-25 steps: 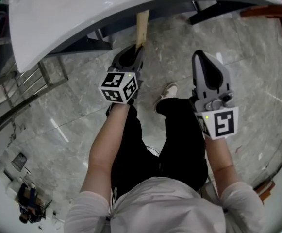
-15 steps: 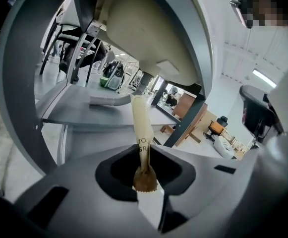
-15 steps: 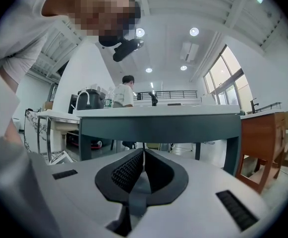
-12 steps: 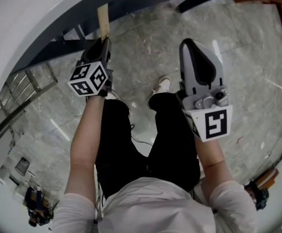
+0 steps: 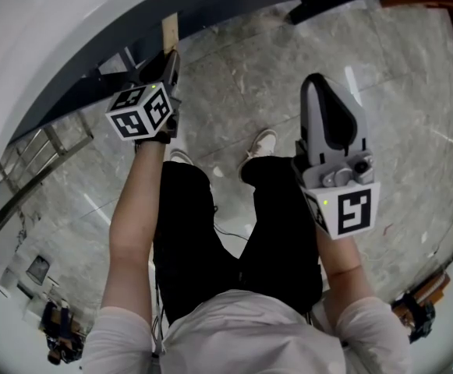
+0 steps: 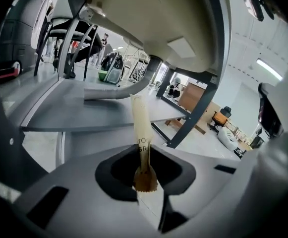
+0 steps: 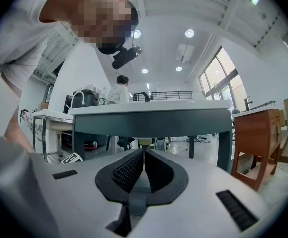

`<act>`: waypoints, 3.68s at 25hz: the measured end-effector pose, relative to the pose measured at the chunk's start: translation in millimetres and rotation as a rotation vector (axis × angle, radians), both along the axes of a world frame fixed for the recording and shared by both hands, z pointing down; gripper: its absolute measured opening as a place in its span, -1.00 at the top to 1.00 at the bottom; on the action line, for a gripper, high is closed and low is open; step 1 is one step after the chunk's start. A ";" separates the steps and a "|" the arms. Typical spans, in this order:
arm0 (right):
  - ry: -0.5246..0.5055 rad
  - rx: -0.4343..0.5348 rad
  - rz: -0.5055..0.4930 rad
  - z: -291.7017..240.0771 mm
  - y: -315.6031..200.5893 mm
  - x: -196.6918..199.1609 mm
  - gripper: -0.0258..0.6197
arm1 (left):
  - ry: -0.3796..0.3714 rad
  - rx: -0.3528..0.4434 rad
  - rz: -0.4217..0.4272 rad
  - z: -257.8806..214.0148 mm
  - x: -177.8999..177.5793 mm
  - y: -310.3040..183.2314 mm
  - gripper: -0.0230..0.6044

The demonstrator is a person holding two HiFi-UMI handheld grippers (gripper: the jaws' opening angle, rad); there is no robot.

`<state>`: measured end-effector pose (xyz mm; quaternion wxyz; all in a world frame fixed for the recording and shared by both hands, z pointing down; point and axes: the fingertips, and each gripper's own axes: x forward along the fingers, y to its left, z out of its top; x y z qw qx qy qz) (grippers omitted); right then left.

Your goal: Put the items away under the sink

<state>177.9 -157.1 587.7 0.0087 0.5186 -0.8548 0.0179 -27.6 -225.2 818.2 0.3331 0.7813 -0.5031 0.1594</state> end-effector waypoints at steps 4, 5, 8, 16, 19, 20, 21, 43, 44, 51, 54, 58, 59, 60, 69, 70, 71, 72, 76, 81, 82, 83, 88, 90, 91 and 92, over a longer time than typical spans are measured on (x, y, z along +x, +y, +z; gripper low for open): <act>0.002 -0.010 0.010 5.0 -3.1 7.5 0.81 | -0.010 -0.004 0.041 1.8 13.4 -13.6 0.71; 0.003 -0.012 0.013 6.1 -3.8 9.6 0.81 | -0.001 -0.005 0.041 1.3 15.3 -17.8 0.71; 0.001 -0.027 0.028 11.1 -4.5 17.8 0.81 | -0.002 -0.022 0.055 4.7 17.5 -27.9 0.70; 0.011 -0.047 0.046 19.4 -12.4 34.4 0.81 | -0.026 0.004 -0.004 1.0 22.7 -51.6 0.67; 0.024 -0.052 0.036 21.4 -12.5 33.0 0.81 | -0.066 0.040 -0.045 1.2 13.8 -55.7 0.65; 0.025 -0.052 0.033 22.0 -12.8 31.5 0.81 | -0.086 0.058 -0.056 -1.0 9.8 -57.5 0.64; 0.025 -0.054 0.031 22.6 -13.1 30.2 0.81 | -0.108 0.076 -0.063 -4.2 6.2 -59.1 0.63; 0.055 -0.116 -0.023 24.5 -10.3 -1.5 0.81 | -0.203 0.263 -0.132 -32.4 -35.5 -49.8 0.41; 0.059 -0.119 -0.027 23.5 -10.3 -3.3 0.81 | -0.208 0.270 -0.138 -34.9 -37.6 -48.5 0.42; 0.054 -0.157 -0.053 5.1 -2.8 -13.9 0.81 | -0.210 0.304 -0.128 -67.0 -29.8 -20.2 0.92; 0.059 -0.170 -0.060 -11.6 4.4 -21.8 0.81 | -0.167 0.277 -0.085 -80.6 -12.8 4.7 0.92; 0.101 -0.147 -0.071 -48.5 11.0 -34.0 0.81 | -0.120 0.247 -0.070 -110.5 3.1 36.9 0.92; 0.108 -0.137 -0.078 -58.7 11.5 -38.0 0.81 | -0.110 0.241 -0.068 -119.0 6.2 42.0 0.92; 0.112 -0.130 -0.086 -67.6 11.7 -42.1 0.81 | -0.099 0.238 -0.068 -128.4 8.4 46.2 0.92; 0.101 -0.121 -0.142 -138.4 5.3 -71.9 0.81 | -0.058 0.247 -0.107 -219.5 -4.8 77.0 0.92; 0.104 -0.122 -0.149 -146.1 5.7 -74.4 0.81 | -0.050 0.247 -0.117 -228.9 -7.6 80.3 0.92; 0.107 -0.121 -0.157 -153.1 5.7 -76.7 0.81 | -0.043 0.251 -0.127 -238.5 -10.2 82.9 0.92; 0.108 -0.118 -0.164 -159.6 5.3 -78.9 0.81 | -0.039 0.261 -0.137 -248.6 -12.8 84.5 0.92; 0.091 -0.107 -0.180 -186.0 2.5 -88.2 0.81 | -0.034 0.297 -0.180 -288.6 -25.4 91.8 0.92; 0.051 -0.108 -0.212 -215.6 -0.2 -100.3 0.81 | -0.019 0.342 -0.210 -341.0 -37.0 99.4 0.92; 0.040 -0.114 -0.213 -220.2 -0.5 -100.8 0.81 | -0.010 0.350 -0.206 -350.8 -36.3 101.1 0.92; 0.024 -0.126 -0.209 -225.1 -0.7 -99.9 0.81 | -0.001 0.356 -0.198 -359.2 -34.8 103.5 0.92; -0.065 -0.153 -0.174 -262.1 -0.2 -92.1 0.81 | -0.005 0.375 -0.149 -395.6 -28.4 113.7 0.92; -0.074 -0.144 -0.174 -275.0 1.3 -89.2 0.81 | 0.005 0.386 -0.148 -414.9 -25.3 112.3 0.92; -0.075 -0.141 -0.175 -280.3 1.9 -87.7 0.81 | 0.012 0.398 -0.148 -426.3 -23.6 110.9 0.92; -0.078 -0.139 -0.176 -285.2 2.7 -86.2 0.81 | 0.014 0.413 -0.146 -437.6 -22.2 110.1 0.92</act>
